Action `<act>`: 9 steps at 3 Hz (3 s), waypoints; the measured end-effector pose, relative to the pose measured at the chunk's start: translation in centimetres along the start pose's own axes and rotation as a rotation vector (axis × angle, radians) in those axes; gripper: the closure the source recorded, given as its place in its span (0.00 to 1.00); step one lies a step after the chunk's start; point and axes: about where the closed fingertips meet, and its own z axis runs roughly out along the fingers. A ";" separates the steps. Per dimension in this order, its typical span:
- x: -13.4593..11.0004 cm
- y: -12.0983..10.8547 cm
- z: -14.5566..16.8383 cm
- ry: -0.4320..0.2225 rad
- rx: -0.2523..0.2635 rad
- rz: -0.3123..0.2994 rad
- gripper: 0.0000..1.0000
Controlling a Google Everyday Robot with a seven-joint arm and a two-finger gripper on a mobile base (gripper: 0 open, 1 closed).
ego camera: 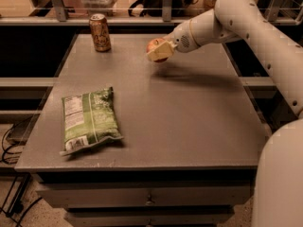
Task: Move apple near green jalapeno chip bag
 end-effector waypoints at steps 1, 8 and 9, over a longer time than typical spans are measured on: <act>0.8 5.1 1.5 0.013 -0.125 -0.028 1.00; 3.1 22.4 2.2 0.043 -0.442 -0.165 0.00; 3.1 22.4 2.2 0.043 -0.442 -0.165 0.00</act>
Offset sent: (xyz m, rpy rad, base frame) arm -0.1437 0.0761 -0.0337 -0.0322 0.0627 0.3552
